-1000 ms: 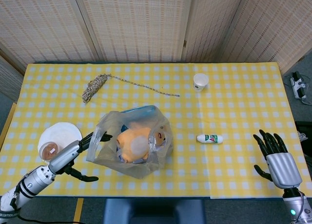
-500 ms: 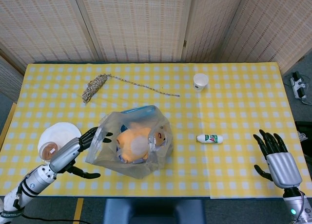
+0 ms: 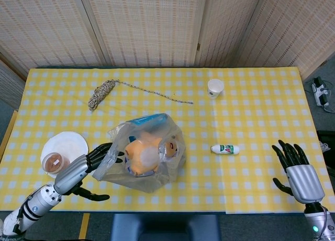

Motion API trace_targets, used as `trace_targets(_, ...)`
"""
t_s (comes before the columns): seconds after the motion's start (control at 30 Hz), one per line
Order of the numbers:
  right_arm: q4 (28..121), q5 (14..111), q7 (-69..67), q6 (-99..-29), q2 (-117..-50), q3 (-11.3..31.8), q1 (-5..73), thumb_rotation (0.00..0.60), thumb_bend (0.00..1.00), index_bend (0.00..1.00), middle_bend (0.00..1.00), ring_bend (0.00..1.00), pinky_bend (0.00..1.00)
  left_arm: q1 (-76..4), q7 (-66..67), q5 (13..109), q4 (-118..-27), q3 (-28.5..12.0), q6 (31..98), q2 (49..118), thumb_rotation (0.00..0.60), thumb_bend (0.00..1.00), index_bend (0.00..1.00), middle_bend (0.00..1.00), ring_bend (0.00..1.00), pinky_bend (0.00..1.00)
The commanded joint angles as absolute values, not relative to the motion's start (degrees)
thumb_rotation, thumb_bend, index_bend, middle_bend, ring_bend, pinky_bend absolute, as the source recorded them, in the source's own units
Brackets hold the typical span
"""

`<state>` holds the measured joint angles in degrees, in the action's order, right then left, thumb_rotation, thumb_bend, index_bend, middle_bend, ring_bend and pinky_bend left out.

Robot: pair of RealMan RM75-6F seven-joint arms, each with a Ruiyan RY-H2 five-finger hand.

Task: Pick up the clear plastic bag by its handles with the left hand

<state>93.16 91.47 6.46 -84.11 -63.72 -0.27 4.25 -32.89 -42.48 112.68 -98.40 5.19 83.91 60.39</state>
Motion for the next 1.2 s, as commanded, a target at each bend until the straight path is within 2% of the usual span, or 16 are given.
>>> trace_targets(0.03,93.1,91.6,6.4,-84.2,-63.7,-0.3,4.2,0.600,0.27,0.00,0.00,0.00,0.00,-33.1,-42.4,113.0,-98.7,5.3,83.7,60.6,0.600,0.09,0.21,0.18,0.07,0.00)
trace_targets(0.37,93.1,92.1,5.9,-84.5,-63.5,-0.5,4.1,0.600,0.27,0.00,0.00,0.00,0.00,-35.7,-44.3,111.1,-99.0,4.4,80.7,61.4,0.600,0.09,0.20,0.18,0.08,0.00)
trace_targets(0.73,93.0,91.9,6.0,-84.3,-63.6,-0.4,4.1,0.600,0.27,0.00,0.00,0.00,0.00,-36.7,-44.7,111.7,-98.9,4.6,80.6,62.1,0.600,0.09,0.20,0.18,0.08,0.00)
trace_targets(1.2,93.0,91.9,6.1,-84.2,-63.7,-0.4,4.2,0.600,0.27,0.00,0.00,0.00,0.00,-40.1,-46.4,109.8,-100.1,3.6,76.6,62.6,0.600,0.09,0.17,0.17,0.03,0.00)
